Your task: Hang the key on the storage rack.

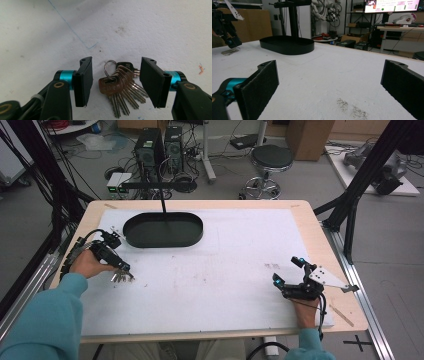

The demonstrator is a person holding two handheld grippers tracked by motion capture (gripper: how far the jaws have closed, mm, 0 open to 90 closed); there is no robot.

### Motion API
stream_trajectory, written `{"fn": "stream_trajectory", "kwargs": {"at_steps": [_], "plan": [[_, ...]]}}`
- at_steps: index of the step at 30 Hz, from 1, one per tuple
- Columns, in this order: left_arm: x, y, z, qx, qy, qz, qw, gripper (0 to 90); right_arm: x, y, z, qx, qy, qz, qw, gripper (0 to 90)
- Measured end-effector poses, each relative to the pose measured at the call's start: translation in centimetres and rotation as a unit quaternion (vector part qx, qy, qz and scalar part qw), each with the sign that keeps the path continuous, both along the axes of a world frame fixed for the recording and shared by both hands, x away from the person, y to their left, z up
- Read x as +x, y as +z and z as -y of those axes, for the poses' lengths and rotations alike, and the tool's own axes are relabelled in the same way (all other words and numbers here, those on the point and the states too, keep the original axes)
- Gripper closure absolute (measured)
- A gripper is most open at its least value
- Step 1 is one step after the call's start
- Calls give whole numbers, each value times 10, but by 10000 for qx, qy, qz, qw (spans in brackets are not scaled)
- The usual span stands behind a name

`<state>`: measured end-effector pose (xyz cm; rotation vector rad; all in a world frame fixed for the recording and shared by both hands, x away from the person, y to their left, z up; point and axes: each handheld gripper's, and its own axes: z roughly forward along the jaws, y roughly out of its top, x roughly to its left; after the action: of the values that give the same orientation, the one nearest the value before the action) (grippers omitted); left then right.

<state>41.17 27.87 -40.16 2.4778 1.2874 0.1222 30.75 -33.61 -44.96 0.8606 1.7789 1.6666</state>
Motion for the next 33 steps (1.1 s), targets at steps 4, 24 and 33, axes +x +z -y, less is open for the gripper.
{"fn": "stream_trajectory", "kwargs": {"at_steps": [4,24,33], "plan": [[0,0,0,-11,11,-34,10000,466,1,0,1,-29,-24,76,10000,6],[2,-2,2,-62,-13,-161,9999,577,1,0,0,8,-19,76,10000,6],[1,-1,1,-80,-3,-161,9998,654,1,0,0,19,-26,64,10000,6]]}}
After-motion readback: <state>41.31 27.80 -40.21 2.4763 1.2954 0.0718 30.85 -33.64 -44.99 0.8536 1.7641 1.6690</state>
